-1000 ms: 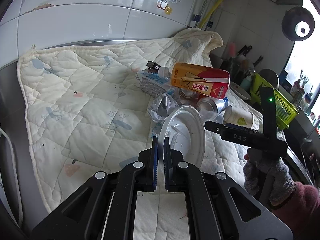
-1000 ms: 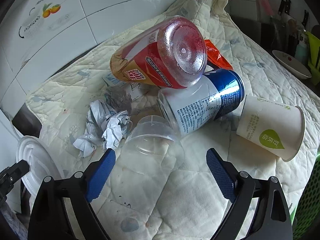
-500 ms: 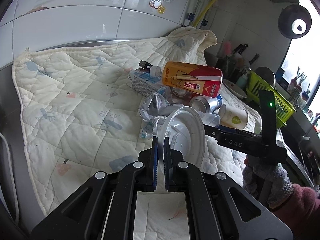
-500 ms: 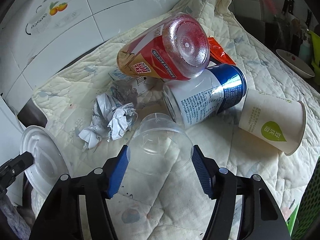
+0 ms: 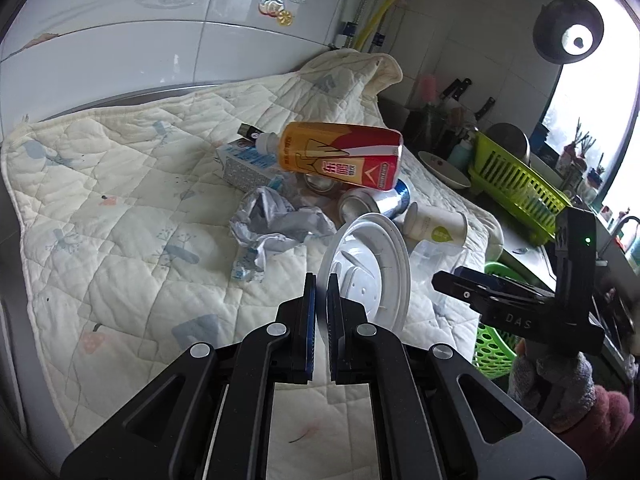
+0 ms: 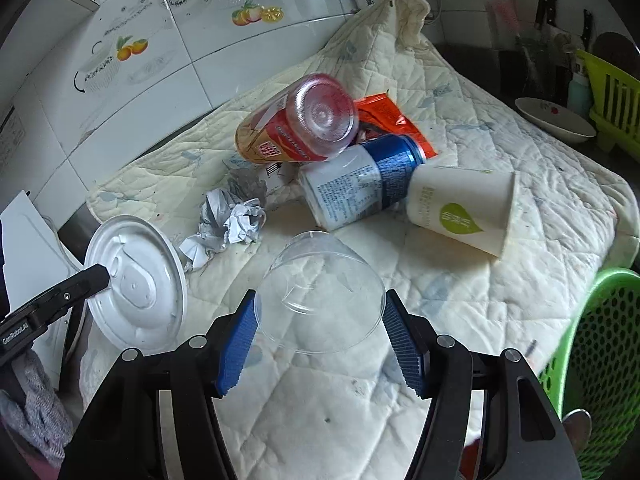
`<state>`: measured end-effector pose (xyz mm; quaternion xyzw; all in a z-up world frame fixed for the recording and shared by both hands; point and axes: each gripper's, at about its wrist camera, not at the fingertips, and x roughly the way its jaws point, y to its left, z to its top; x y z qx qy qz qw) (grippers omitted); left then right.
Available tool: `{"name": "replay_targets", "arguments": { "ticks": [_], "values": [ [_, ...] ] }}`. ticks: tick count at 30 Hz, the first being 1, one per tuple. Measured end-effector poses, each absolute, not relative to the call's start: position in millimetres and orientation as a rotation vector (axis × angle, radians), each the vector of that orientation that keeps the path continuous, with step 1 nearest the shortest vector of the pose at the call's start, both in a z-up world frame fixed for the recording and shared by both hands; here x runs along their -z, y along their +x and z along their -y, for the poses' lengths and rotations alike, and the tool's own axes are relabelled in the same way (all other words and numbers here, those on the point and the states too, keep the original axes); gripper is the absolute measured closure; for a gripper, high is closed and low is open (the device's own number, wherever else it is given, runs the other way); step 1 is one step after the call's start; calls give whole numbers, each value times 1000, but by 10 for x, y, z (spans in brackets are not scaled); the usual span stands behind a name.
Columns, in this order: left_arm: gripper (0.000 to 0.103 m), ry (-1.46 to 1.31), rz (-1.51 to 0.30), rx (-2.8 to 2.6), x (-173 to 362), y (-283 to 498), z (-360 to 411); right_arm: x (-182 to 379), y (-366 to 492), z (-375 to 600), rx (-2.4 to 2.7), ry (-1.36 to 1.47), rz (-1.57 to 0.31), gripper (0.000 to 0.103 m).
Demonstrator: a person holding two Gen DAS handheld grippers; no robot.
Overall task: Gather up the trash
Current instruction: 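Drop the clear cup and white lid into the green basket with both tools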
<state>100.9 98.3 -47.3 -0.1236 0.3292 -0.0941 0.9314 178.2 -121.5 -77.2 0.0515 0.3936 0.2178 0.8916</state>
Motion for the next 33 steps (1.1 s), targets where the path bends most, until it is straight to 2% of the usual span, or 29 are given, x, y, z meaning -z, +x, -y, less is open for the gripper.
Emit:
{"name": "replay_targets", "arguments": {
  "ticks": [8,19,33],
  "values": [
    [99,-205,-676,305,401,1112,-424,687,1418,2180,-265,140,-791,42],
    [99,-126,-707,452,350,1261,470,915,1250,3532,25,164,-843,42],
    [99,-2,-724,568,318,1463,1477,1124,1256,4218,166,185,-862,41]
  ]
}}
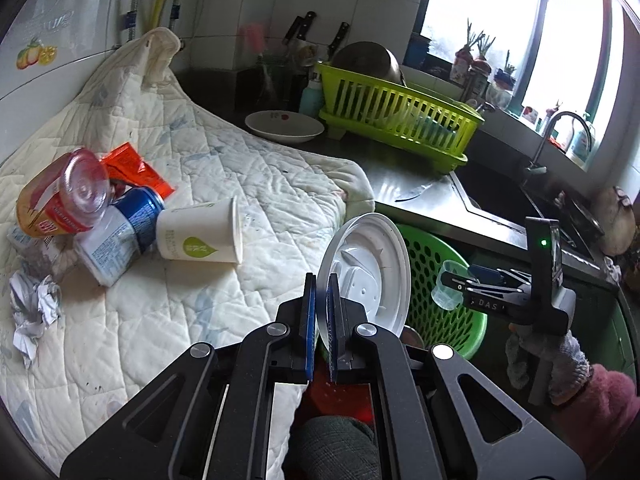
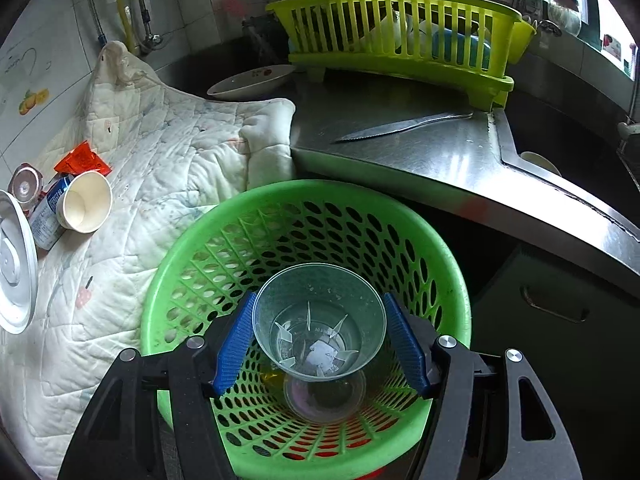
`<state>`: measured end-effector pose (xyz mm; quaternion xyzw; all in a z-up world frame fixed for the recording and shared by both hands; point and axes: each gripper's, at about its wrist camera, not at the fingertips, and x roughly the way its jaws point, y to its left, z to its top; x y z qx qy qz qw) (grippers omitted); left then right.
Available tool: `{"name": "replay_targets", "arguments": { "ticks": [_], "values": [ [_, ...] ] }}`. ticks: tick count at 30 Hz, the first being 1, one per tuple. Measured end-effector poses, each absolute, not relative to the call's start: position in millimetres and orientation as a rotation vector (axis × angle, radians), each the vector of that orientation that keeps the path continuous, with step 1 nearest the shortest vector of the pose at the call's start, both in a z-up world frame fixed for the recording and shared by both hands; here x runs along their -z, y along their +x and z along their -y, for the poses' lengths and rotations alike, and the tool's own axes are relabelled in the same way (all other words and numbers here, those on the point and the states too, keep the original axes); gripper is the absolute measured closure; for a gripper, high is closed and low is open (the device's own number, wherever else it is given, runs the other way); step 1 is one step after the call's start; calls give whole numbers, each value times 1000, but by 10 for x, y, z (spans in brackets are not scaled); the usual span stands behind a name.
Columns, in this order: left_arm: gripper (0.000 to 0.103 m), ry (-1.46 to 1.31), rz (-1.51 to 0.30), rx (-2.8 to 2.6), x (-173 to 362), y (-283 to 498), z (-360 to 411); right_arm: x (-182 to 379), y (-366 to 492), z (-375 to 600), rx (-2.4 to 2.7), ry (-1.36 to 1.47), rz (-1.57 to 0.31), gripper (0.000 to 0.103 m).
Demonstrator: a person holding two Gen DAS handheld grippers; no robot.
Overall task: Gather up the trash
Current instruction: 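Drop the clear cup and white lid into the green basket with both tools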
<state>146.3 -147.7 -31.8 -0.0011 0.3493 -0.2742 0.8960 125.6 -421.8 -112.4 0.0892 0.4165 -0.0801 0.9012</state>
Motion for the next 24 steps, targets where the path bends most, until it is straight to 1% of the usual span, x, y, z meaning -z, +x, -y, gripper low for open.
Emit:
{"name": "replay_targets", "arguments": {
  "ticks": [4,6,7,18,24],
  "values": [
    [99,21,-735,601,348,1539,1763,1136,1271,4341,178,190,-856,40],
    [99,40,-737,608,370,1570,1891,1148,1280,4392,192,180,-851,33],
    [99,48,-742,610,385,1584,1953,1155,1282,4418,200,179,-849,32],
    [99,116,-794,622,630,1780,2432,1093,1139,4527,184,186,-815,32],
    [98,148,-836,614,815,1885,2607,992,1003,4521,166,201,-781,27]
  ]
}}
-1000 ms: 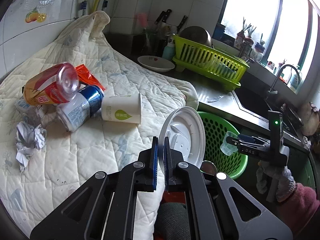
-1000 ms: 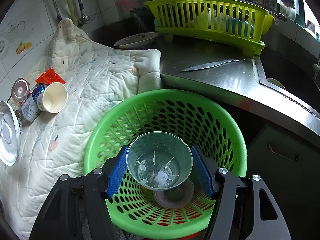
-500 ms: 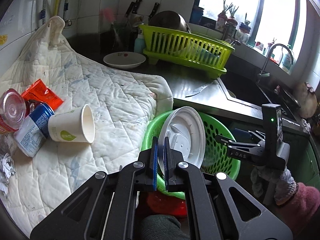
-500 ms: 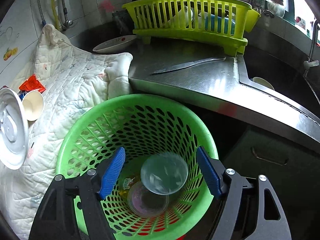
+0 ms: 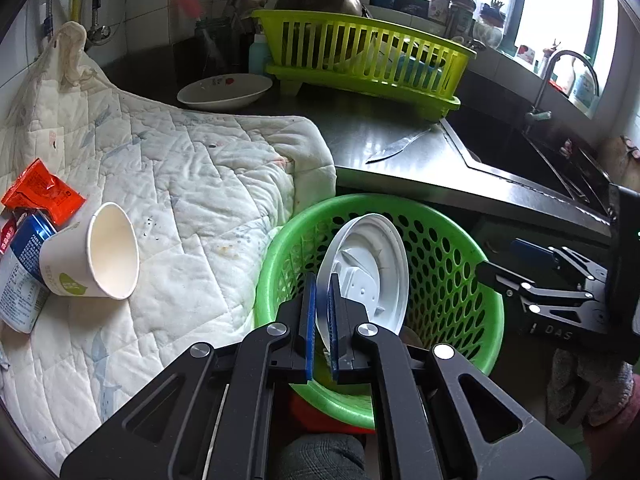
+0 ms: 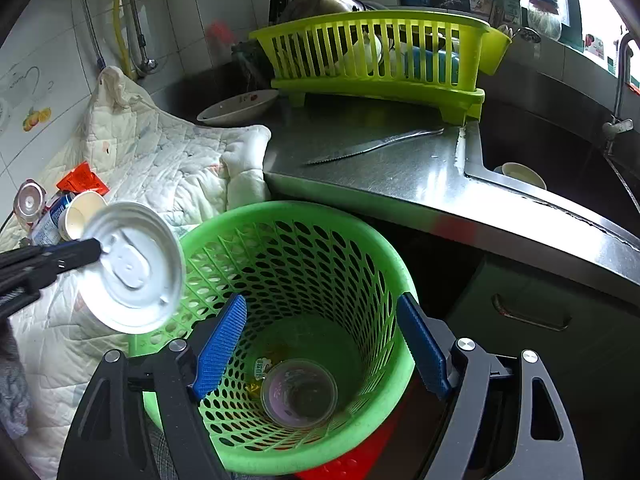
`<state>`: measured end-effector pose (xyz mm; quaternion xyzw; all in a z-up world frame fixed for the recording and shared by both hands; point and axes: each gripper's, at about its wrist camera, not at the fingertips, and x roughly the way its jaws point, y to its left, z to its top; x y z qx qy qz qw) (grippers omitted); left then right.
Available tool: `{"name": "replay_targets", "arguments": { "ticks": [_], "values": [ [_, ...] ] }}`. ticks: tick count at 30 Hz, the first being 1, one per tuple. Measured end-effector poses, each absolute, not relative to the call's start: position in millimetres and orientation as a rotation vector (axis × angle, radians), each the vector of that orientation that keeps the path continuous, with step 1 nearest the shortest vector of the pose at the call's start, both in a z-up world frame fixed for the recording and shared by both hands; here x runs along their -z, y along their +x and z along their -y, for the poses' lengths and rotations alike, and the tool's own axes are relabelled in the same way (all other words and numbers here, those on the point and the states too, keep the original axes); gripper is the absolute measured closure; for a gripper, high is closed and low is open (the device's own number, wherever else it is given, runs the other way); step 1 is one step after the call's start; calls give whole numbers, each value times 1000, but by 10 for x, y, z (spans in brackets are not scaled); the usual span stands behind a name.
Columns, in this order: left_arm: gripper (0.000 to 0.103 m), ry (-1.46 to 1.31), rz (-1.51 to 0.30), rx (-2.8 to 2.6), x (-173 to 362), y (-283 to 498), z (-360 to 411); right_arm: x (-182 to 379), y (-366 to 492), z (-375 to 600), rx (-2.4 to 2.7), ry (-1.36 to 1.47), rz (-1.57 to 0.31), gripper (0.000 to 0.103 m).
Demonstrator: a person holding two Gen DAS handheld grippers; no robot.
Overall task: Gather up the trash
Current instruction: 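Drop the clear cup and white lid into the green basket with both tools, then move both tools back over the remaining trash on the cloth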
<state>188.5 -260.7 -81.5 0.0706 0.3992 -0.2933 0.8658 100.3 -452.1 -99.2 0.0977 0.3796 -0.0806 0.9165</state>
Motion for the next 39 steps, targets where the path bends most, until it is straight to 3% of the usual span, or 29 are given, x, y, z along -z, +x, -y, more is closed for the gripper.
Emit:
{"name": "replay_targets", "arguments": {
  "ticks": [9,11,14,20,22,26,39],
  "values": [
    [96,150,-861,607,898,1923,2654,922,909,4451,153,212,-756,21],
    [92,141,-859,609,887,1919,2636,907,904,4422,148,208,-754,21],
    [73,141,-848,598,866,1886,2602,878,890,4359,139,198,-749,19],
    [68,138,-818,580,752,1774,2457,771,845,4223,126,186,-733,17],
    [52,141,-789,560,686,1713,2378,729,832,4172,114,185,-725,16],
    [50,144,-748,532,549,1610,2211,645,813,4035,91,177,-709,13],
    [28,123,-639,420,226,1331,1622,421,844,3501,-1,140,-671,10]
  ]
}}
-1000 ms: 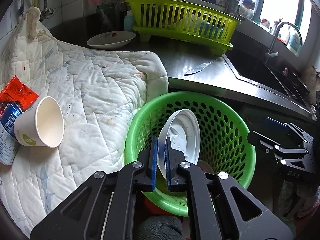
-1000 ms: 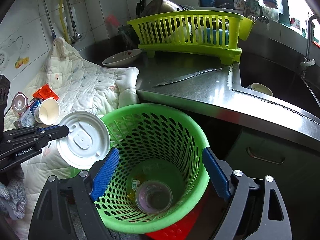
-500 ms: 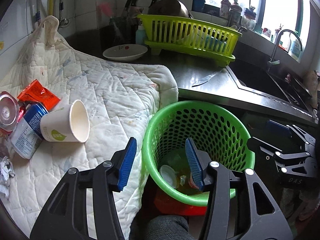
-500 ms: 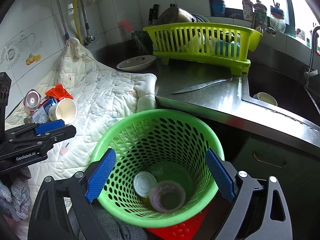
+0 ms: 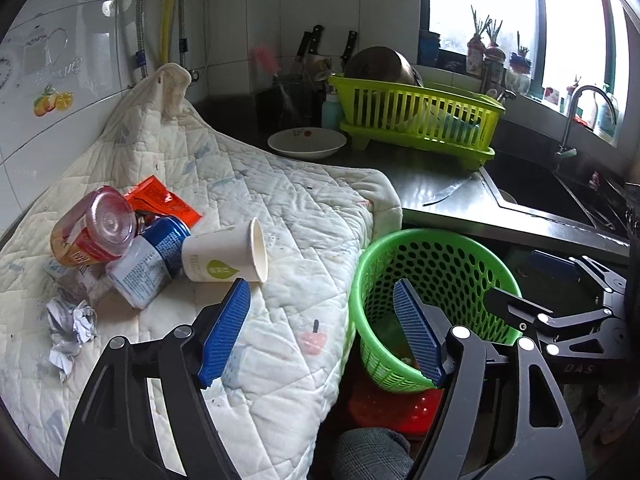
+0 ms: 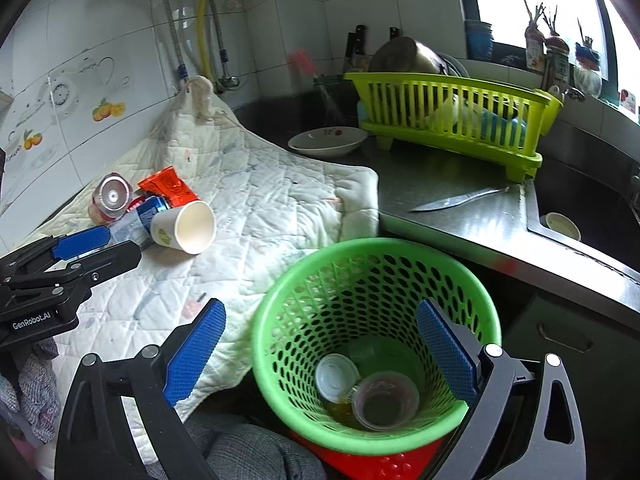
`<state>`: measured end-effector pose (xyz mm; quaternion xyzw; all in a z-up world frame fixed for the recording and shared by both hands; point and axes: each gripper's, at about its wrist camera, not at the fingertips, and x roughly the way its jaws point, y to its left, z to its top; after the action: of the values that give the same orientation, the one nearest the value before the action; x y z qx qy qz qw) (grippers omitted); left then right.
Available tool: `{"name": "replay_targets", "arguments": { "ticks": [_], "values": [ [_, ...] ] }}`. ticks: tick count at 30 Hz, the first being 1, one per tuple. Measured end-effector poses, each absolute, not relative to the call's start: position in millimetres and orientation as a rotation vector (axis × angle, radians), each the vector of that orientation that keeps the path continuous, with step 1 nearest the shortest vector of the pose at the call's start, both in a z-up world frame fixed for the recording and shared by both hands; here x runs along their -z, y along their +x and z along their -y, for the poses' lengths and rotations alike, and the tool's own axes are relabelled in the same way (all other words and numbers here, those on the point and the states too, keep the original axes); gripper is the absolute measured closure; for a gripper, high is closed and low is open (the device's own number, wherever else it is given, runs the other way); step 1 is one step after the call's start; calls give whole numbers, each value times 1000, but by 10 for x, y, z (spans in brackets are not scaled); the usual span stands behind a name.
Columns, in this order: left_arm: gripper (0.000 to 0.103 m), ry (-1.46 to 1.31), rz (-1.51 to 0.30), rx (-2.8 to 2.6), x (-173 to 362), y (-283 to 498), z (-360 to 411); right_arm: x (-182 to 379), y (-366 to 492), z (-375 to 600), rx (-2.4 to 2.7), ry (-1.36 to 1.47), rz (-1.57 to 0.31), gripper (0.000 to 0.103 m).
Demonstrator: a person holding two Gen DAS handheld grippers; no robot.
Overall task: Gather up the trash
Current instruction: 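Move both tools back over the remaining trash on the cloth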
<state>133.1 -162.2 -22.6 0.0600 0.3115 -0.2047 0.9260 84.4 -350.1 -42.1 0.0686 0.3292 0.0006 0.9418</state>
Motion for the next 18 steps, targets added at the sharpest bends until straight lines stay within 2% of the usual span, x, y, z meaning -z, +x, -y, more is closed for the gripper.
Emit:
{"name": "replay_targets", "arguments": {
  "ticks": [6,18],
  "values": [
    [19,103,-617,376,173,1269,1397,348,876,3273,-41,124,-662,9],
    [15,47,-603,259,167,1218,796,284,1023,2899,-108,97,-661,9]
  ]
}}
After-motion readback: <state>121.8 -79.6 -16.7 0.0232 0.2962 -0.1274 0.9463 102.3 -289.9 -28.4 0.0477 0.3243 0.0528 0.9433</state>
